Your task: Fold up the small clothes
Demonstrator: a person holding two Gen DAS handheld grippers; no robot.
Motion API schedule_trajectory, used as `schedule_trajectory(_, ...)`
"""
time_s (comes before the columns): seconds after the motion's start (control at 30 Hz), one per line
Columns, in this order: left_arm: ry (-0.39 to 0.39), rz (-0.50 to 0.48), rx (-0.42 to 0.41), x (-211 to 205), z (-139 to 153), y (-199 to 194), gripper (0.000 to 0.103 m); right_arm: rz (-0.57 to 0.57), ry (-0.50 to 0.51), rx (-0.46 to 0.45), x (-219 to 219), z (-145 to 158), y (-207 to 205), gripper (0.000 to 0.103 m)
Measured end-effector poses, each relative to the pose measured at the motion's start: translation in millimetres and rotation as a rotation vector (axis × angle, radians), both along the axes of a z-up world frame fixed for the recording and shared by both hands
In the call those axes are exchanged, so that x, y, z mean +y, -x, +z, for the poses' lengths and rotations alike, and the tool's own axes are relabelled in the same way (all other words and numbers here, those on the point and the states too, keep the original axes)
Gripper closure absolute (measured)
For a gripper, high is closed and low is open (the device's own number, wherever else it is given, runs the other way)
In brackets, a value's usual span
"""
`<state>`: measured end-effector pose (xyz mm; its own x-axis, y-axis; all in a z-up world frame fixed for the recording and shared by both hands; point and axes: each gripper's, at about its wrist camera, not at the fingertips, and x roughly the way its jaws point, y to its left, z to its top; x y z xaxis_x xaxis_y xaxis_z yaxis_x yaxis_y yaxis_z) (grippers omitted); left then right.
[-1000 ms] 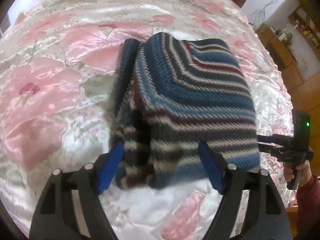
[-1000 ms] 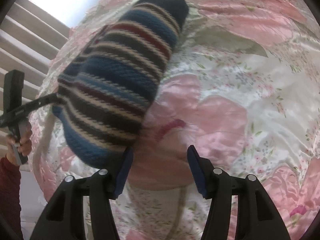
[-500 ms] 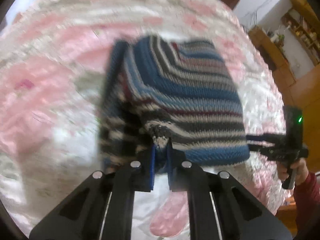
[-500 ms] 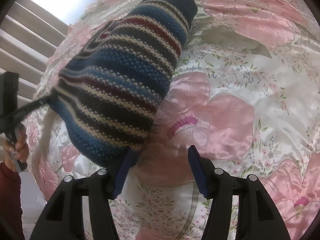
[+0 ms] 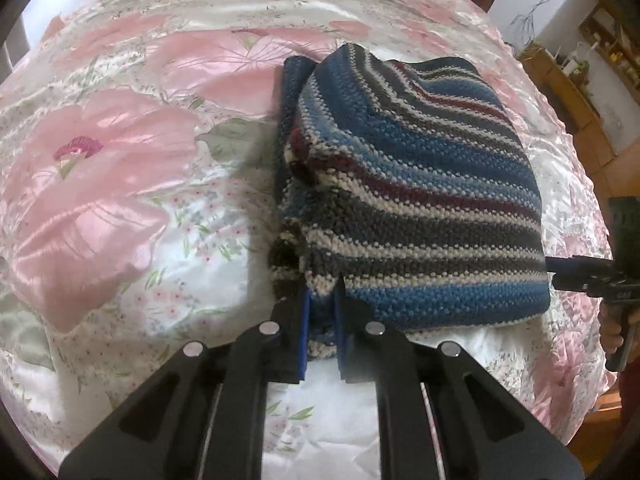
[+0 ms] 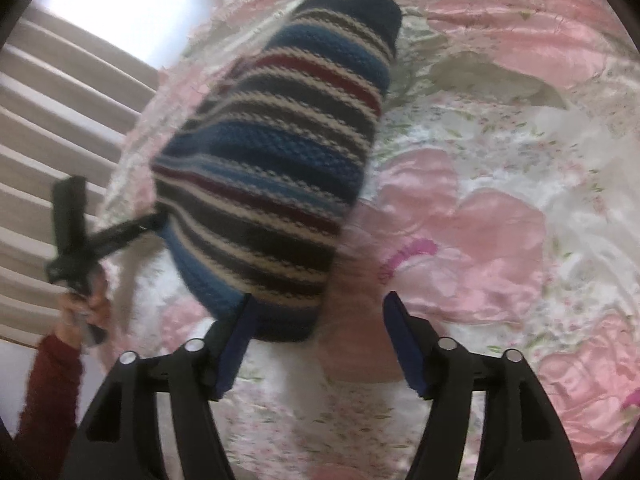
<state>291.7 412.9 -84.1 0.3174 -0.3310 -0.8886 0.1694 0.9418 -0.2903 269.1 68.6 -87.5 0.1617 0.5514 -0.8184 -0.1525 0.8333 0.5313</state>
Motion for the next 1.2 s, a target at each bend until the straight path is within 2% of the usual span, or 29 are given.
schedule_trajectory(0.17,0.016,0.006,0.016,4.7,-1.4,-1.8,0.093,-0.004,-0.071,0.071,10.9,-26.5,-7.2,0.03)
schedule_trajectory(0.3,0.017,0.006,0.021,6.4,-4.6,-2.6,0.092,-0.017,-0.115,0.098,14.3,-38.8,-10.2,0.032)
schedule_trajectory(0.37,0.025,0.011,0.027,7.8,-6.7,-3.5,0.091,-0.005,-0.135,0.104,16.4,-40.8,-10.4,0.039)
schedule_trajectory(0.4,0.033,0.017,0.031,8.7,-8.0,-4.7,0.091,0.001,-0.155,0.114,18.0,-42.1,-10.6,0.048)
schedule_trajectory(0.47,0.043,0.025,0.038,9.9,-9.8,-6.1,0.091,0.0,-0.174,0.135,21.8,-44.5,-10.8,0.057)
schedule_trajectory(0.53,0.055,0.036,0.046,11.7,-10.6,-6.6,0.091,0.009,-0.167,0.121,22.7,-39.5,-9.4,0.076)
schedule_trajectory(0.63,0.056,0.039,0.052,10.4,-7.0,-6.7,0.091,0.033,-0.132,0.058,18.5,-16.3,-3.9,0.082)
schedule_trajectory(0.7,0.076,0.029,0.062,4.7,-3.7,-4.5,0.091,0.047,-0.083,0.01,11.1,4.0,0.1,0.083)
schedule_trajectory(0.8,0.095,-0.017,0.077,-10.9,-4.8,1.5,0.09,0.044,-0.014,0.0,2.0,17.2,6.3,0.083)
schedule_trajectory(0.9,0.072,-0.06,0.07,-29.9,-11.6,8.1,0.085,0.046,0.067,0.041,0.0,0.1,10.3,0.083)
schedule_trajectory(0.97,0.071,-0.059,0.074,-32.9,-16.5,6.2,0.082,0.041,0.083,0.075,4.3,-15.6,9.3,0.083)
schedule_trajectory(1.03,0.08,-0.048,0.085,-31.2,-19.0,3.5,0.081,0.045,0.097,0.073,11.4,-18.7,5.9,0.081)
schedule_trajectory(1.17,0.026,-0.069,0.064,-28.4,-10.3,5.5,0.056,0.076,0.129,0.049,19.2,-6.4,2.5,0.073)
schedule_trajectory(1.2,0.018,-0.079,0.059,-26.8,-5.7,6.9,0.052,0.082,0.14,0.039,18.8,-0.6,2.9,0.067)
